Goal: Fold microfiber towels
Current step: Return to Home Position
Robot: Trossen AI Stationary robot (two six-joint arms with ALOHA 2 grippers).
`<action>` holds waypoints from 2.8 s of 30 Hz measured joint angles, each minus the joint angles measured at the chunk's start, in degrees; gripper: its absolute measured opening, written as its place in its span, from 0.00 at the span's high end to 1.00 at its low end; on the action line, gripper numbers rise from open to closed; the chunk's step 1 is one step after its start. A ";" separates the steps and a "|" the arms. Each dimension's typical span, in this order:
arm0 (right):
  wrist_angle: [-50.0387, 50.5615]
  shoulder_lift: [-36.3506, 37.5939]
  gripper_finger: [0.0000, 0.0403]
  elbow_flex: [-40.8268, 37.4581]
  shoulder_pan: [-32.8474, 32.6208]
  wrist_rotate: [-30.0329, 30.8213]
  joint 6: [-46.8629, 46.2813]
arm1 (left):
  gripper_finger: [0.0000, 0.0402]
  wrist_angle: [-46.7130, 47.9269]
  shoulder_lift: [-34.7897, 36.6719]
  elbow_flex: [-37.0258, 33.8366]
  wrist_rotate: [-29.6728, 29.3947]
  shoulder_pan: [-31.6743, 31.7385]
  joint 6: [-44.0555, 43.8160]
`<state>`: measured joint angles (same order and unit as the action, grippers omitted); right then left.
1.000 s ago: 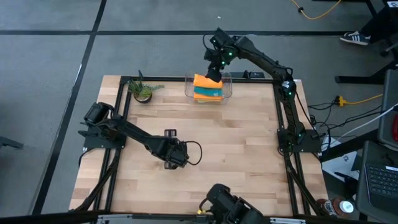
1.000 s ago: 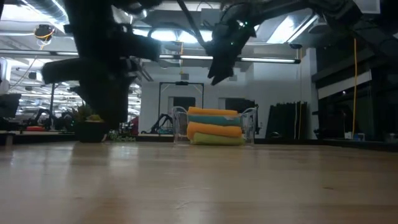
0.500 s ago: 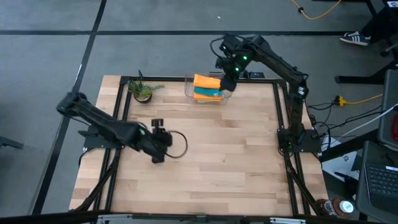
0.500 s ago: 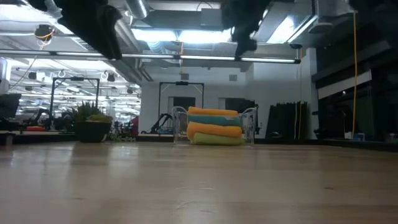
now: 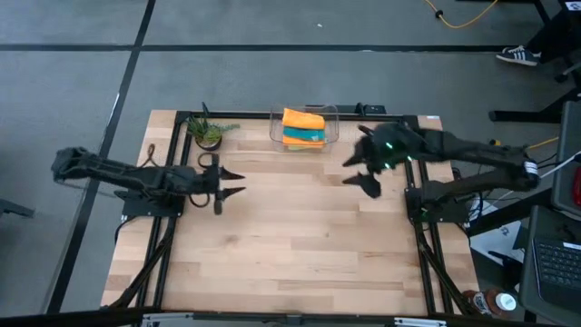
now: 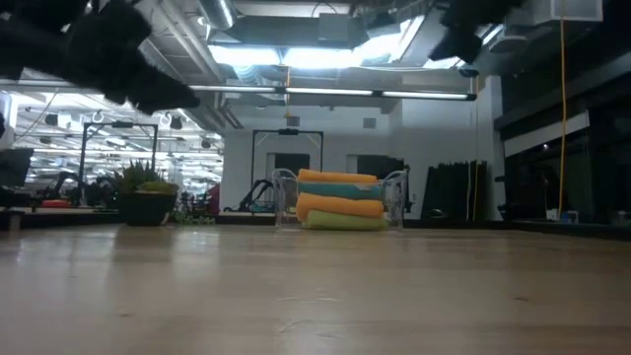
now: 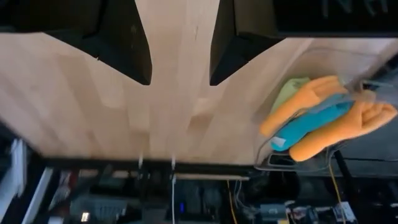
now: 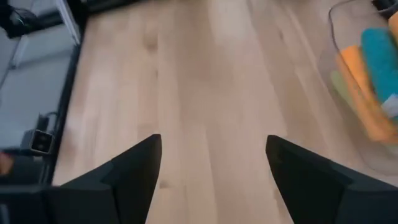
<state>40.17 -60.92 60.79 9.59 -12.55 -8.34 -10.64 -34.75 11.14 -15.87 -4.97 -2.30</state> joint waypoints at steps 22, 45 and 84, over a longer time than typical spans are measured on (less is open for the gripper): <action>-53.73 39.98 0.28 -53.93 -9.53 24.03 -3.11 | 0.61 7.27 18.16 -9.29 -0.09 4.17 -9.56; -42.13 58.71 0.28 -59.91 -9.53 27.82 4.35 | 0.60 7.20 18.12 -9.20 -0.05 4.15 -9.56; -42.19 58.70 0.28 -59.88 -9.53 27.93 4.35 | 0.60 7.21 18.12 -9.20 0.08 4.15 -9.56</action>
<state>-2.02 -2.22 0.91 0.05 15.38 -3.99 -3.43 -16.63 1.93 -15.79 -0.82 -11.86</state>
